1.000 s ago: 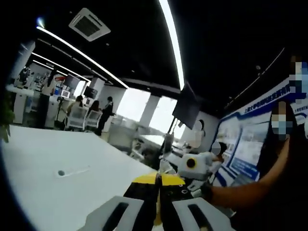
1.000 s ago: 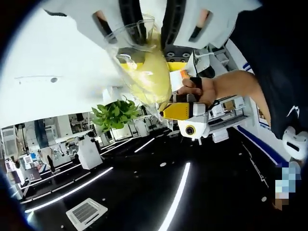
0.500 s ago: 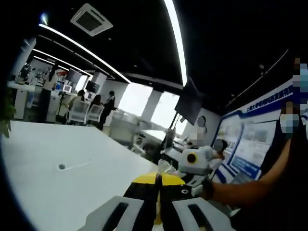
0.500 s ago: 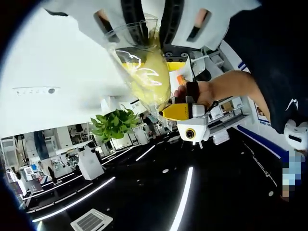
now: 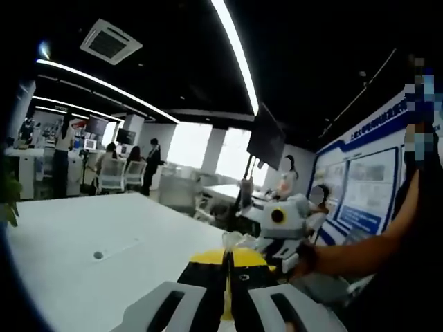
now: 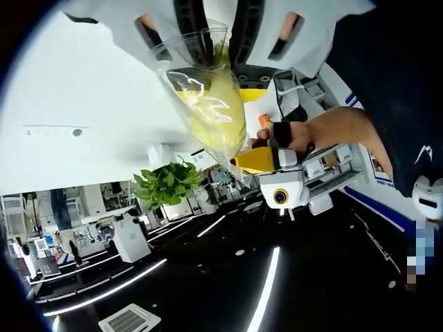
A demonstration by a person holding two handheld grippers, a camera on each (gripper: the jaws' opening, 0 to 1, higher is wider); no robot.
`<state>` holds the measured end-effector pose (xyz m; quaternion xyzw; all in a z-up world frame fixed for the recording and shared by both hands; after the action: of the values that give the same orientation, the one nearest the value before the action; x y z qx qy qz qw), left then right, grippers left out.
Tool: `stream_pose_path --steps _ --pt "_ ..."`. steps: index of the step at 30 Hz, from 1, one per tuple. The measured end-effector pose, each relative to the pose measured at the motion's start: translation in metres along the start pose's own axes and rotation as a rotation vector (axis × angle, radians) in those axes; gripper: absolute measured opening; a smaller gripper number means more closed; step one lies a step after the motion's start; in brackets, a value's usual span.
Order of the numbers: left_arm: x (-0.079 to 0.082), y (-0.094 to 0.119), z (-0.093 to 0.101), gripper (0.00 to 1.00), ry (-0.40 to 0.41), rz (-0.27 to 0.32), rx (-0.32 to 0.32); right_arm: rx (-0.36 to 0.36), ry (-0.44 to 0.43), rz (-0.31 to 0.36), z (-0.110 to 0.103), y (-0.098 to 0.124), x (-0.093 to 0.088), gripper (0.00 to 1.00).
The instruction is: Compare the silicone blocks by pressing each to a similar depth, holding the contact briefly, and releasing to observe deformation and rebound differences across the visible hardness samples.
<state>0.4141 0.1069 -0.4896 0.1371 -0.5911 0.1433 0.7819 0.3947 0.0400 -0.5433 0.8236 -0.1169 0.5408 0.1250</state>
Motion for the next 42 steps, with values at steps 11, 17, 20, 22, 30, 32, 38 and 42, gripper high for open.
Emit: stream_pose_path --steps 11,17,20,22,30,32,38,42 --pt "-0.0009 0.0029 0.0025 0.0 0.058 0.003 0.011 0.024 -0.009 0.025 0.0003 -0.0017 -0.0023 0.03" --pt "-0.0049 0.004 0.0022 0.0 0.038 -0.012 0.014 0.026 -0.007 0.013 0.0005 -0.0034 -0.0065 0.03" --pt "-0.0058 0.0044 0.0004 0.0 0.044 -0.009 0.013 0.015 -0.001 0.01 0.0006 -0.004 -0.0066 0.02" --pt "-0.0057 0.0041 -0.0009 0.0 0.053 -0.007 0.012 0.013 0.001 0.009 0.0011 -0.0042 -0.0065 0.02" --pt "-0.0045 0.0043 -0.004 0.0 0.128 0.025 -0.002 0.011 0.008 0.008 0.0013 -0.0045 -0.003 0.01" --pt "-0.0044 0.0031 -0.0038 0.0 0.135 0.028 -0.004 0.005 0.021 0.0 0.0015 -0.0043 -0.0032 0.01" --pt "-0.0058 0.0017 -0.0019 0.0 0.108 0.016 -0.002 0.004 0.02 -0.014 0.0038 -0.0028 -0.0046 0.0" --pt "-0.0066 0.0007 -0.0036 0.0 0.118 0.013 -0.011 0.007 0.028 -0.02 0.0044 -0.0024 -0.0053 0.0"
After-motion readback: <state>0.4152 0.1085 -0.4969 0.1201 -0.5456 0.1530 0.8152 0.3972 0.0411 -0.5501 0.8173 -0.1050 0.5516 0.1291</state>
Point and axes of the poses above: the point that each gripper's makers call its tool centre point, and the gripper's own axes: y roughly backward along the fingers, z roughly to its right, x roughly out of its top, the point moved 3 cm from there along y, roughly backward along the fingers, and after that the axes turned 1 degree about z, right-handed, at the moved point
